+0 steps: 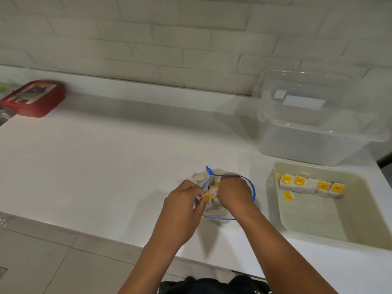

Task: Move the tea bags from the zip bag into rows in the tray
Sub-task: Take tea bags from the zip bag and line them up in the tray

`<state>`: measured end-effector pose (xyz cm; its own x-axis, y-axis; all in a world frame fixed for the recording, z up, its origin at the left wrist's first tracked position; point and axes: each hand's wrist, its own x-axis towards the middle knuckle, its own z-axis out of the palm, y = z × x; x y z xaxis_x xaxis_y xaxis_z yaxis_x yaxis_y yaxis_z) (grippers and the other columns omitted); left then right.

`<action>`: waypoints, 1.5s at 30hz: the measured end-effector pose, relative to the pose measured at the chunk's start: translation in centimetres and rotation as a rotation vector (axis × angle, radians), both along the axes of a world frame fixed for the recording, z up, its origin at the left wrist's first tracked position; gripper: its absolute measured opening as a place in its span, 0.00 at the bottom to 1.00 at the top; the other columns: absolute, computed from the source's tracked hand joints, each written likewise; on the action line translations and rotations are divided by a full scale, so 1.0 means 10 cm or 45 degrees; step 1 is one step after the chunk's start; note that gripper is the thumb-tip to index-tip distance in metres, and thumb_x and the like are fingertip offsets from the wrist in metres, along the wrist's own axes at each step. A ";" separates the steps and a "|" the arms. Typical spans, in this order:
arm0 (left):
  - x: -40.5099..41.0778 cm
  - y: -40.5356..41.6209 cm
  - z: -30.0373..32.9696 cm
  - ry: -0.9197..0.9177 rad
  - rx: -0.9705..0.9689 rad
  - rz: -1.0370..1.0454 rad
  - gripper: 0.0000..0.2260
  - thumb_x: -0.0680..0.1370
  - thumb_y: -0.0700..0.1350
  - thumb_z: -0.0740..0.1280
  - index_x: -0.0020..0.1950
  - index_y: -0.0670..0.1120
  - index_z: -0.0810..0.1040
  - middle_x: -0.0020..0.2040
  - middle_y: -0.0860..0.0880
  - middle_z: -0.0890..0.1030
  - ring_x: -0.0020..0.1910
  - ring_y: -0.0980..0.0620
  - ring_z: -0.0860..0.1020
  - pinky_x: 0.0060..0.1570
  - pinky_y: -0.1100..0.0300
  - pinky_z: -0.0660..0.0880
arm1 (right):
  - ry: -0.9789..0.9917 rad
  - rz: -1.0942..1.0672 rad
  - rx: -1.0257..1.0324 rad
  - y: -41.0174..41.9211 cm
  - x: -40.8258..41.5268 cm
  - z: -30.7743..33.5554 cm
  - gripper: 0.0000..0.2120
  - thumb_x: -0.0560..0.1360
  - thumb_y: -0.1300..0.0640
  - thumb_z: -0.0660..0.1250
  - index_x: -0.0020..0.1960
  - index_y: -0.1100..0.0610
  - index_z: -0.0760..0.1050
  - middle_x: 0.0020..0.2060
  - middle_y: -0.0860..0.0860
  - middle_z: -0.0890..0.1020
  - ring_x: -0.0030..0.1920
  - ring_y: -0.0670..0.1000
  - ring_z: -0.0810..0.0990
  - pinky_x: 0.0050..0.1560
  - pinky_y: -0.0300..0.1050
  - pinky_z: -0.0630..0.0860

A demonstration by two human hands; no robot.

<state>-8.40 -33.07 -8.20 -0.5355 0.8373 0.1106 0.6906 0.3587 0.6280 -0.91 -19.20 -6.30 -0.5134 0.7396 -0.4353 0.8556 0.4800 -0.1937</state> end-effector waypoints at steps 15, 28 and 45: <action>0.09 0.01 0.00 -0.053 0.016 0.041 0.03 0.79 0.52 0.69 0.49 0.56 0.81 0.47 0.59 0.76 0.41 0.59 0.77 0.39 0.67 0.70 | 0.113 0.015 0.059 0.11 0.07 -0.21 0.08 0.81 0.58 0.60 0.50 0.55 0.78 0.46 0.50 0.81 0.43 0.53 0.77 0.43 0.43 0.68; 0.10 0.03 0.04 -0.077 0.028 0.061 0.02 0.79 0.51 0.69 0.49 0.55 0.82 0.48 0.59 0.77 0.41 0.63 0.77 0.40 0.69 0.69 | 0.114 -0.019 0.033 0.19 0.16 -0.19 0.12 0.79 0.63 0.58 0.37 0.55 0.69 0.35 0.50 0.74 0.38 0.52 0.74 0.35 0.42 0.67; 0.05 -0.02 -0.01 -0.114 0.006 0.078 0.03 0.79 0.51 0.70 0.46 0.57 0.81 0.44 0.59 0.77 0.42 0.62 0.78 0.38 0.70 0.68 | 0.284 0.002 -0.007 0.08 0.21 -0.38 0.06 0.77 0.50 0.61 0.48 0.48 0.76 0.45 0.46 0.80 0.44 0.50 0.77 0.43 0.41 0.68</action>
<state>-7.90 -33.29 -8.27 -0.5935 0.8023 0.0634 0.6083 0.3957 0.6880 1.20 -18.45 -10.12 -0.5984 0.7367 -0.3149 0.7907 0.4794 -0.3808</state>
